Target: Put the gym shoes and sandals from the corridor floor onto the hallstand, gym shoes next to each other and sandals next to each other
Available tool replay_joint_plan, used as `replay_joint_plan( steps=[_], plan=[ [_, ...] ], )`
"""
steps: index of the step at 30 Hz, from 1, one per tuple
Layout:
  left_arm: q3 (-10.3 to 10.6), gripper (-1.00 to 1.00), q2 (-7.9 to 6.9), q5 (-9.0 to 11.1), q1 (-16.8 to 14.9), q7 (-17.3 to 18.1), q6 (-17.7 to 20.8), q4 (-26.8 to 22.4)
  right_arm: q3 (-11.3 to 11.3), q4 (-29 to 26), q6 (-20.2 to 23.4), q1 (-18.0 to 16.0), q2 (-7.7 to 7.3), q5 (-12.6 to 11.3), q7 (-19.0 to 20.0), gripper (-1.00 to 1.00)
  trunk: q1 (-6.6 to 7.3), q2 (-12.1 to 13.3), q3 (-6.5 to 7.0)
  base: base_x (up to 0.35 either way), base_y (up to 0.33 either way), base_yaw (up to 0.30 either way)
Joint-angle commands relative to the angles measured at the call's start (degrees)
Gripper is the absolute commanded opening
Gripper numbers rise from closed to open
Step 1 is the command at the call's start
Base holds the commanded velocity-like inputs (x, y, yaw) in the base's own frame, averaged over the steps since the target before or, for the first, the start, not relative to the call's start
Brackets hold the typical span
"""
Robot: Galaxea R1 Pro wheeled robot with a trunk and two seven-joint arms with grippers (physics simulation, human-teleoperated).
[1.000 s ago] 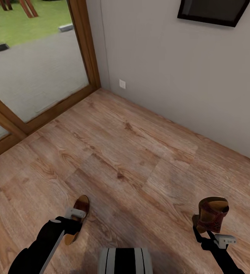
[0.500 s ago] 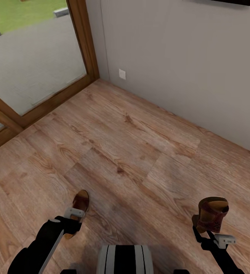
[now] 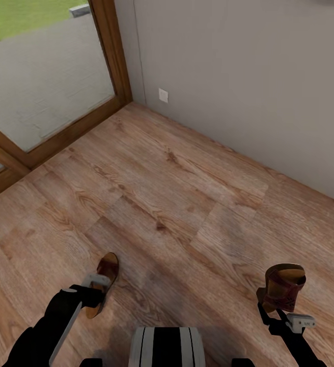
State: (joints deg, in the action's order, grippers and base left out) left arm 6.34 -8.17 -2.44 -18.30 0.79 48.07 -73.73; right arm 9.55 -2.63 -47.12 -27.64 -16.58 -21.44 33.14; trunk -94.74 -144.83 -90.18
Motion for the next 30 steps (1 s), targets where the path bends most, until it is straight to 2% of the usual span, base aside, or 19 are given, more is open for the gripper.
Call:
replay_joint_plan(
  steps=[1, 8, 25, 30],
  plan=[
    [-0.1, 1.0, 0.0, 0.0, -0.2, 0.0, 0.1, 0.0, 0.0, 0.0, 0.1, 0.0, -0.01, -0.1, 0.1, -1.0, 0.0, 0.0, 0.0, 0.0, 0.0, 0.0],
    [-0.2, 1.0, 0.12, -0.2, -1.3, 0.0, 0.9, -0.1, 0.0, 0.0, 0.0, 0.0, 0.02, -0.1, 0.1, -1.0, 0.0, 0.0, 0.0, 0.0, 0.0, 0.0],
    [0.2, 1.0, 0.35, -0.3, -1.3, -0.1, 1.0, -0.1, 0.0, 0.0, 0.1, 0.0, 0.02, -0.2, 0.1, -1.0, 0.0, 0.0, 0.0, 0.0, 0.0, 0.0],
    [0.1, 1.0, 0.38, -0.1, -1.3, -0.1, 1.0, -0.1, 0.0, 0.0, 0.0, 0.0, 0.04, -0.2, 0.1, -1.0, -0.13, -0.1, -1.11, 0.0, 0.0, 0.0]
  ],
)
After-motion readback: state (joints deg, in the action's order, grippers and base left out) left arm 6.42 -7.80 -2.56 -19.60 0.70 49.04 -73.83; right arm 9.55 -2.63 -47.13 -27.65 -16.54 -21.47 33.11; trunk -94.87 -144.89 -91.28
